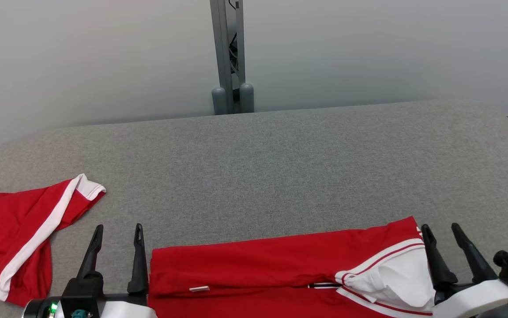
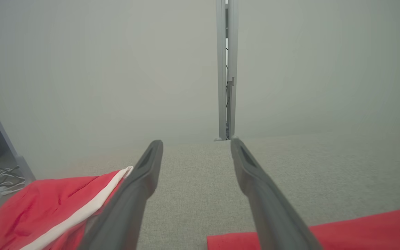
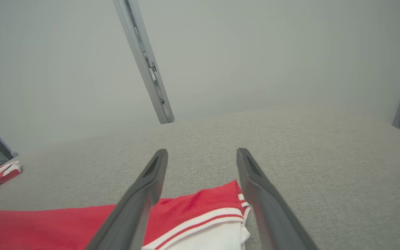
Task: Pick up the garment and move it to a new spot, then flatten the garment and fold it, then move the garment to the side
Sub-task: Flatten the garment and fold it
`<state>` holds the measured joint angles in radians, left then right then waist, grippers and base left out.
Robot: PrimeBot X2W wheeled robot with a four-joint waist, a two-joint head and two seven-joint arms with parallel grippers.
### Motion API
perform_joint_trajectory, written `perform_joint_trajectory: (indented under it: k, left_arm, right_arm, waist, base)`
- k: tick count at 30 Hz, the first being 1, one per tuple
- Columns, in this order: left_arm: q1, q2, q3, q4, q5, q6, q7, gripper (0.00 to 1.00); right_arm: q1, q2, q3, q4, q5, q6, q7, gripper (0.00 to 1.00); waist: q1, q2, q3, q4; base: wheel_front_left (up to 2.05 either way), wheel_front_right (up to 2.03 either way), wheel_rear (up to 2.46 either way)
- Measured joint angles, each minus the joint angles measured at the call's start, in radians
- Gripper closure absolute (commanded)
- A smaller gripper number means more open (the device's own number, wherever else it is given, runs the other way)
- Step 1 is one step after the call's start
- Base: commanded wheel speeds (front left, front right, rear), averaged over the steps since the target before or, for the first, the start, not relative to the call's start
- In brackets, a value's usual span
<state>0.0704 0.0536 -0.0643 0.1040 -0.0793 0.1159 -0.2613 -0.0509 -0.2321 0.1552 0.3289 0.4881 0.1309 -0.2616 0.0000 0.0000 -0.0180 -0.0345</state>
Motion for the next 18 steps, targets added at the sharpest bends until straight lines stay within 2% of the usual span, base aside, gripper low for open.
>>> perform_joint_trajectory:
  k: [3, 6, 13, 18]
  left_arm:
    - [0.0, -0.001, 0.009, 0.011, 0.001, -0.01, 0.0, 0.0]
    - [-0.001, -0.003, 0.01, 0.021, 0.005, -0.021, 0.0, 0.0]
    - [-0.001, -0.004, 0.007, 0.041, 0.012, -0.044, 0.0, 0.0]
    - [-0.001, -0.004, 0.005, 0.045, 0.016, -0.053, 0.0, 0.0]
  right_arm:
    - [-0.001, -0.003, 0.024, 0.017, 0.036, 0.0, 0.0, 0.0]
    - [0.0, -0.02, 0.043, 0.094, 0.088, 0.0, 0.001, 0.0]
    - [-0.03, -0.038, 0.109, 0.207, 0.218, 0.0, 0.077, 0.0]
    - [-0.058, -0.059, 0.136, 0.274, 0.252, 0.0, 0.09, 0.0]
  waist:
    - [0.0, 0.0, 0.003, 0.0]
    - [0.0, 0.0, 0.007, 0.001]
    - [0.0, 0.0, 0.019, 0.003]
    - [0.0, 0.0, 0.03, 0.005]
  base:
    - [0.0, 0.0, 0.0]
    - [0.0, 0.0, 0.0]
    - [0.0, 0.0, 0.0]
    - [0.0, 0.0, 0.0]
